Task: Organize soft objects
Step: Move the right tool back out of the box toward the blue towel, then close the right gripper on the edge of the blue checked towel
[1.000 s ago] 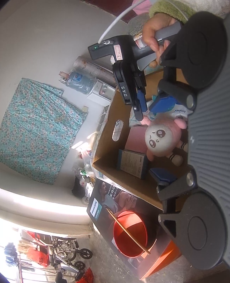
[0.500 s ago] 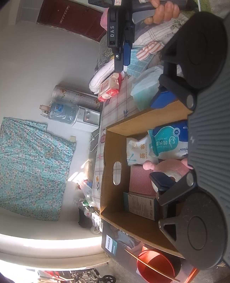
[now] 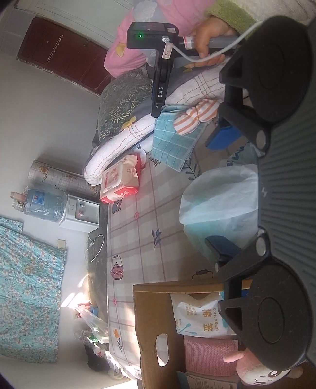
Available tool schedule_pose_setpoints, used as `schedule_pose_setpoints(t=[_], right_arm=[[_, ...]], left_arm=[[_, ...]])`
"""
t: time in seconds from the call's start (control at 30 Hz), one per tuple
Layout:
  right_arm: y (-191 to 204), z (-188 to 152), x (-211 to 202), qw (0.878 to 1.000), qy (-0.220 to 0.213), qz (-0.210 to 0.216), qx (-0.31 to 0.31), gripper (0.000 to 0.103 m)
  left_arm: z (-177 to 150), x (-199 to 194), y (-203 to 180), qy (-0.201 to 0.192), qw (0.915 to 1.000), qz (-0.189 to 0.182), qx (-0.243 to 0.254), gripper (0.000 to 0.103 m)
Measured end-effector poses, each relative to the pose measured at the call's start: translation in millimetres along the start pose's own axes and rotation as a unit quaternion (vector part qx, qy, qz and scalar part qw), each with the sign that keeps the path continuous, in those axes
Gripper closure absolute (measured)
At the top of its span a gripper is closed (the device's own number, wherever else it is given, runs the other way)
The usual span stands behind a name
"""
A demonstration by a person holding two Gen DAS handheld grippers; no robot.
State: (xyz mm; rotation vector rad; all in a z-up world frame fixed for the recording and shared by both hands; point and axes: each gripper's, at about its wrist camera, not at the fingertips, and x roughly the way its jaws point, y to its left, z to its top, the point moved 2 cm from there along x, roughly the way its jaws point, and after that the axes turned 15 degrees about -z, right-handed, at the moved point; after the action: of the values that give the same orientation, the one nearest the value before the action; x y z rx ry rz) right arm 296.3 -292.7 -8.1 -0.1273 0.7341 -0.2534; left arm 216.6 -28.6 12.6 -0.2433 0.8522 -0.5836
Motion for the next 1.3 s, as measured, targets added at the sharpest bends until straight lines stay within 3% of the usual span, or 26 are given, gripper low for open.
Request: schedule_pose_setpoints(t=[0.17, 0.3, 0.4, 0.57, 0.73, 0.9, 1.03, 1.1, 1.17, 1.23, 1.3], right_arm=[[1.8, -0.3, 31.9, 0.999, 0.014, -0.009, -0.038, 0.060], [5.4, -6.7, 41.3, 0.998, 0.029, -0.013, -0.054, 0.089], [1.7, -6.0, 37.2, 0.999, 0.023, -0.012, -0.045, 0.096], [-12.8, 19.9, 19.9, 0.999, 0.010, 0.032, 0.017, 0.097], [-15.0, 58.3, -22.5, 0.994, -0.048, 0.088, 0.051, 0.097], [-6.9, 57.9, -63.9, 0.984, -0.065, 0.148, 0.073, 0.097], [3.5, 15.5, -73.6, 0.972, -0.004, 0.205, 0.116, 0.097], [5.0, -12.9, -71.5, 0.958, 0.042, 0.236, 0.155, 0.097], [3.2, -42.0, -72.1, 0.937, 0.081, 0.269, 0.208, 0.097], [-0.9, -67.7, -74.2, 0.919, 0.104, 0.276, 0.262, 0.097], [-8.0, -83.4, -72.2, 0.913, 0.120, 0.256, 0.294, 0.097]], left_arm=[[36.9, 82.4, -0.5, 0.087, 0.9959, -0.015, -0.021, 0.038], [51.2, 133.4, 2.5, 0.120, 0.9907, -0.030, -0.056, 0.048], [54.4, 161.2, 3.2, 0.137, 0.9870, -0.035, -0.076, 0.057], [57.2, 166.3, 3.1, 0.129, 0.9864, -0.050, -0.088, 0.058], [64.0, 145.5, 8.9, 0.100, 0.9903, -0.039, -0.088, 0.058], [65.8, 125.9, 15.9, 0.079, 0.9917, -0.037, -0.095, 0.057], [59.9, 119.5, 19.1, 0.082, 0.9911, -0.041, -0.097, 0.057], [56.4, 118.3, 19.3, 0.088, 0.9904, -0.043, -0.097, 0.057], [52.5, 118.0, 18.7, 0.094, 0.9895, -0.050, -0.098, 0.057], [50.0, 118.2, 15.6, 0.097, 0.9890, -0.057, -0.096, 0.057], [48.8, 120.5, 12.5, 0.101, 0.9882, -0.065, -0.095, 0.057]])
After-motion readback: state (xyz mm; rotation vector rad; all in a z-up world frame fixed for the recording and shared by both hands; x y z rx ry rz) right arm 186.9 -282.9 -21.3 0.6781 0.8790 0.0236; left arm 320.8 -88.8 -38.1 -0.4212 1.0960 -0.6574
